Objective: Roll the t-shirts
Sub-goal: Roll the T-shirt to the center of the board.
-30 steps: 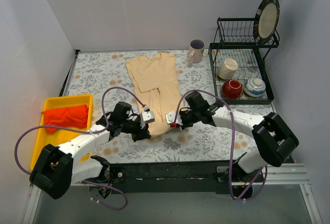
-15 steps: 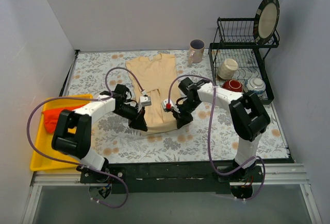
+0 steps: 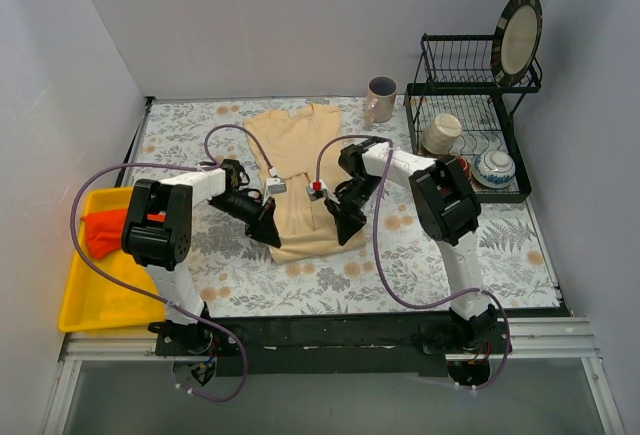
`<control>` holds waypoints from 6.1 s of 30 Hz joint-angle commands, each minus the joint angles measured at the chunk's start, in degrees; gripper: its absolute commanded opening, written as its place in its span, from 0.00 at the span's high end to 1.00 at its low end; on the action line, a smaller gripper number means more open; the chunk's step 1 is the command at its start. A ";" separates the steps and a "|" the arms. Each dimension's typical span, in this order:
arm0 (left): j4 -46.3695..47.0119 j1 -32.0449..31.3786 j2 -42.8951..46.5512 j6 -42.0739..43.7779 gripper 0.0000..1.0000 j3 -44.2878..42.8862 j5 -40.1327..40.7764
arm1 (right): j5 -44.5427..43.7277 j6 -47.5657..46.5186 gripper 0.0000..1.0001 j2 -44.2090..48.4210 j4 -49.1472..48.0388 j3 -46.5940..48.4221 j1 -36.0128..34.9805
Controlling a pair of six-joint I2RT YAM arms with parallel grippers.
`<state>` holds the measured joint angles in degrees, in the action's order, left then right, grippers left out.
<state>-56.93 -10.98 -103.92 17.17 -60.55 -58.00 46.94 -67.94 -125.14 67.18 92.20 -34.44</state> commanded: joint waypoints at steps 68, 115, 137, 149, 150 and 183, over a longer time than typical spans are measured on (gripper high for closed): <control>47.70 -24.27 21.22 -12.22 0.70 29.37 33.40 | -5.88 17.41 0.01 11.73 -25.43 1.89 12.55; 23.27 1.05 6.25 -22.81 0.60 4.57 -3.97 | -29.10 1.85 0.80 21.17 -98.66 -50.55 -13.29; 63.95 -22.50 41.61 0.49 0.31 40.24 36.80 | -23.03 16.35 0.94 18.18 -69.55 -34.72 -8.37; 68.97 -23.21 43.08 -0.03 0.33 42.36 39.99 | -22.85 16.26 0.93 19.41 -68.14 -36.04 -8.37; 69.14 -23.21 43.79 -1.07 0.32 42.62 39.72 | -22.86 16.26 0.93 19.32 -67.88 -35.95 -8.37; 26.55 -14.43 32.47 -15.42 1.00 23.75 22.52 | -14.69 10.74 0.92 24.07 -40.76 -27.89 -7.40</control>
<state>-6.11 -30.33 -72.73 5.32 -29.56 -25.23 29.93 -53.39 -102.91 6.35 58.89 -42.46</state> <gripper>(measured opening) 0.051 0.178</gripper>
